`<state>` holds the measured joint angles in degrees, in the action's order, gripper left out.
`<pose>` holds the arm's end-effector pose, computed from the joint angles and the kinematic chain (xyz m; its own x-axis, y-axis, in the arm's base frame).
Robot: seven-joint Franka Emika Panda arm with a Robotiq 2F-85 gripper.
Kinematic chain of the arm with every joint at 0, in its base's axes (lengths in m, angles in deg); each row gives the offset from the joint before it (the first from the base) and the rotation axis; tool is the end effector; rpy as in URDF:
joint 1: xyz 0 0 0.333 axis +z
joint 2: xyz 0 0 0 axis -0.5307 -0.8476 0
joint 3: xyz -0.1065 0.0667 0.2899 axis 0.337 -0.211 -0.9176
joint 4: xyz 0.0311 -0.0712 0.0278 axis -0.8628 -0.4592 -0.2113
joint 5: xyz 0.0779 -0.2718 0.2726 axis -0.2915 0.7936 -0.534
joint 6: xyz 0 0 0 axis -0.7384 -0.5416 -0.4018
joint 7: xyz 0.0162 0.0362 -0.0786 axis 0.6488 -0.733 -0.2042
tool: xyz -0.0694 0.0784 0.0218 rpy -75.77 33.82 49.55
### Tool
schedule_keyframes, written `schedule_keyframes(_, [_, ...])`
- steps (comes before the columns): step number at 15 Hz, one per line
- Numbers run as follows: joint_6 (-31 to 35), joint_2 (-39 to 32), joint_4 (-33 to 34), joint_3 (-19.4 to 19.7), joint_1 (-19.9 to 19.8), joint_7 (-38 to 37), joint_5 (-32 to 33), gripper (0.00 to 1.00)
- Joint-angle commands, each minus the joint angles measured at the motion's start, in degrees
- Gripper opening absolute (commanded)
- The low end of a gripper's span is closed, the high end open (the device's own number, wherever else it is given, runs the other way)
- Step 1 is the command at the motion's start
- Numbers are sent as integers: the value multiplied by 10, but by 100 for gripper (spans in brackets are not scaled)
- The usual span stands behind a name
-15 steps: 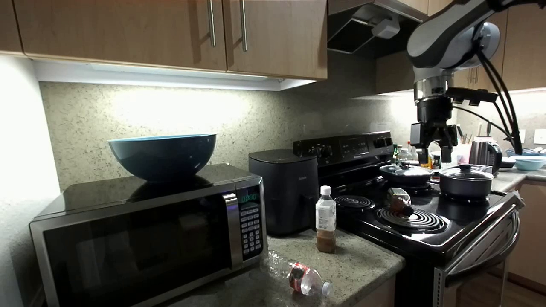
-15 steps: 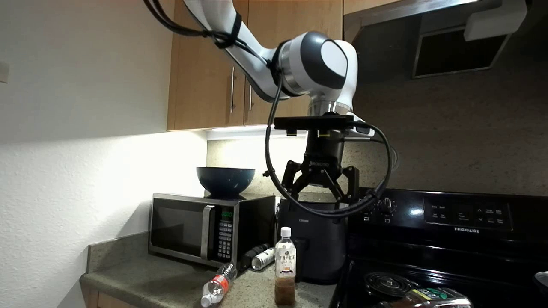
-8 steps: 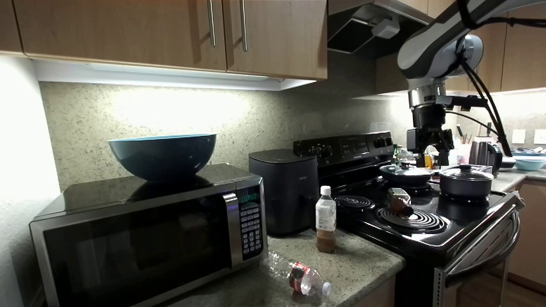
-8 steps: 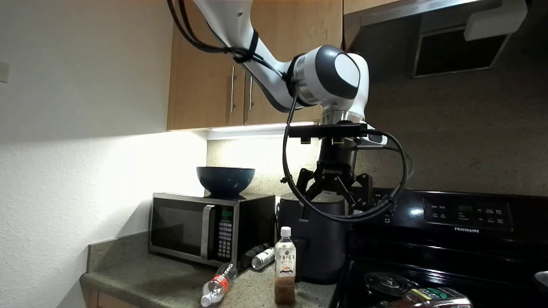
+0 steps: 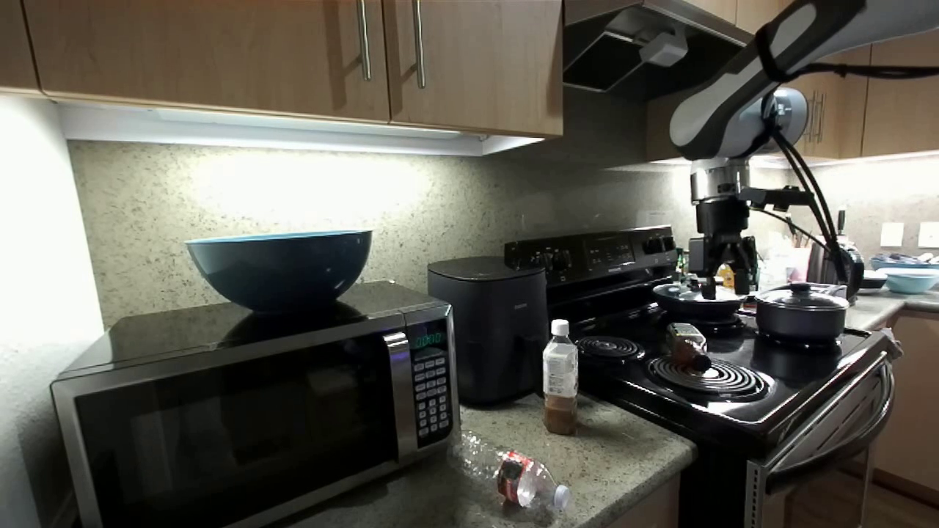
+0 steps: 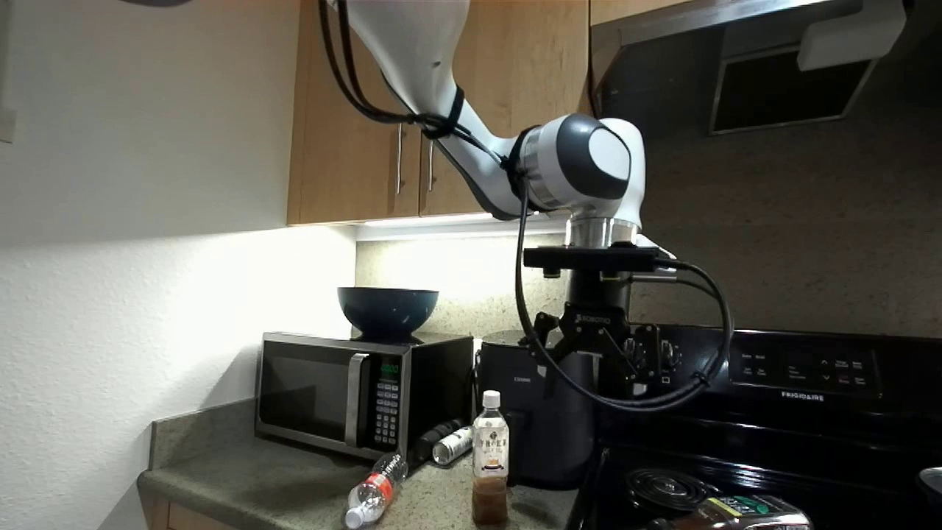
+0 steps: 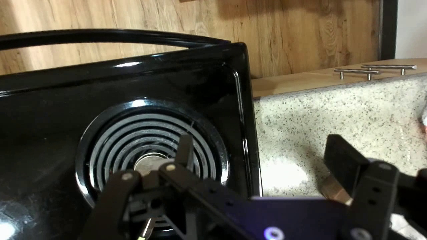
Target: Move the bottle of tea to the counter on the left.
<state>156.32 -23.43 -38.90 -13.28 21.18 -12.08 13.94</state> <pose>0.4654 -0.2655 0.4368 0.9744 -0.1800 -0.1348 -0.1876 -0.9812 -0.0457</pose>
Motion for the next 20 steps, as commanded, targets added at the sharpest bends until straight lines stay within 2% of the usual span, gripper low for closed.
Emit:
schedule_keyframes(1, [-21,-93,80,-8,-32,77,-41,100])
schedule_keyframes(4, [-41,-156,136,-19,-58,94,-55,100])
schedule_keyframes(8, [-69,-225,201,-35,-86,73,-44,100])
schedule_keyframes(9, [-43,-194,163,-39,-83,67,-36,100])
schedule_keyframes(13, [-52,-227,195,-46,-94,67,-35,100])
schedule_keyframes(16, [-52,-229,191,-54,-97,13,-83,100])
schedule_keyframes(20, [-35,-243,184,-48,-87,-116,-94,100])
